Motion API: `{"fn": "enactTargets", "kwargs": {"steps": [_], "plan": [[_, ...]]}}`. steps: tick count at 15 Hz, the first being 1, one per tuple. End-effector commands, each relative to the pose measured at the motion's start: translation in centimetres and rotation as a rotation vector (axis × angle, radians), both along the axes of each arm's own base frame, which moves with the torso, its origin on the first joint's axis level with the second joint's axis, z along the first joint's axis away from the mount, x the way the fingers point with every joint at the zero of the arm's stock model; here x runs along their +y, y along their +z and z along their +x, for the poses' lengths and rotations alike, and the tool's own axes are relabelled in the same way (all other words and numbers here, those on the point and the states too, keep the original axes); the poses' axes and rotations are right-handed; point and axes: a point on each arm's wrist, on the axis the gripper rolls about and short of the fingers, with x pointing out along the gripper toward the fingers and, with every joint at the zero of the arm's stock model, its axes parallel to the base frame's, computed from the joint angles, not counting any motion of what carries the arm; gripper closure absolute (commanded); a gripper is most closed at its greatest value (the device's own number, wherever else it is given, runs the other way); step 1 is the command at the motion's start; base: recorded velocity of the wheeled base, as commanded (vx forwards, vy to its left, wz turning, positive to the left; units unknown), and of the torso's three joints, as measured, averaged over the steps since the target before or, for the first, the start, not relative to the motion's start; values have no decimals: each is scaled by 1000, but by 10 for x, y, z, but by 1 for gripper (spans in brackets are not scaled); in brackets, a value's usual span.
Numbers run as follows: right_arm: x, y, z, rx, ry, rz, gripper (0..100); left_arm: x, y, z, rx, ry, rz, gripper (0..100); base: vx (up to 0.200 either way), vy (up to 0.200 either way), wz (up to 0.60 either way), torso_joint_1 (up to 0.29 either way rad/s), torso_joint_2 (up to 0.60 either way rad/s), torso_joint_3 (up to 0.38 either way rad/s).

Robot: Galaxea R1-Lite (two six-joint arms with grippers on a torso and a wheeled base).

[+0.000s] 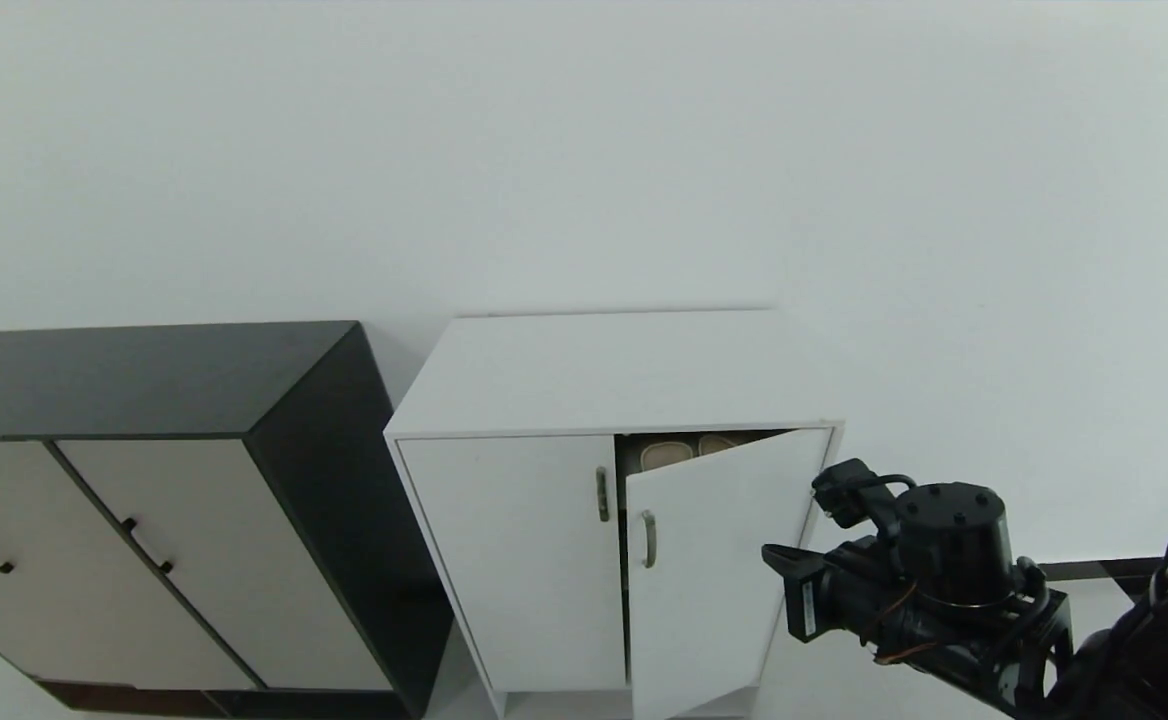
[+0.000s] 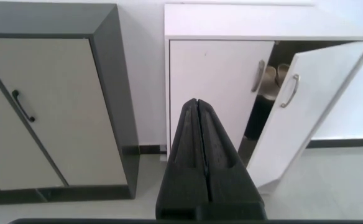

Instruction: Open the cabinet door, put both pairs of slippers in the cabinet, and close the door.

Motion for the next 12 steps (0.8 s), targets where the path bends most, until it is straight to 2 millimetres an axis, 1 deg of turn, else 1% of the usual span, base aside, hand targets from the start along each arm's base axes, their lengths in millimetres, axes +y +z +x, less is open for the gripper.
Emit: {"fn": "enactTargets", "kwargs": {"steps": [1, 4, 6, 8, 9, 11, 12], "plan": [[2, -4, -6, 8, 25, -3, 100, 0, 0, 0, 2, 1, 0, 100, 200, 0, 0, 7, 2, 2], [2, -12, -12, 18, 81, -25, 100, 0, 0, 0, 2, 1, 0, 100, 200, 0, 0, 2, 2, -1], [5, -19, -11, 8, 93, -25, 100, 0, 0, 0, 2, 1, 0, 100, 0, 0, 0, 0, 0, 0], [9, -32, -5, 6, 92, -25, 100, 0, 0, 0, 2, 1, 0, 100, 0, 0, 0, 0, 0, 0], [13, -38, 0, -5, 90, -17, 100, 0, 0, 0, 0, 1, 0, 100, 0, 0, 0, 0, 0, 0], [18, -41, 13, -24, 77, -2, 100, 0, 0, 0, 0, -1, 1, 100, 0, 0, 0, 0, 0, 0], [17, -42, 17, -26, 66, 1, 100, 0, 0, 0, 2, -3, 3, 100, 0, 0, 0, 0, 0, 0]]}}
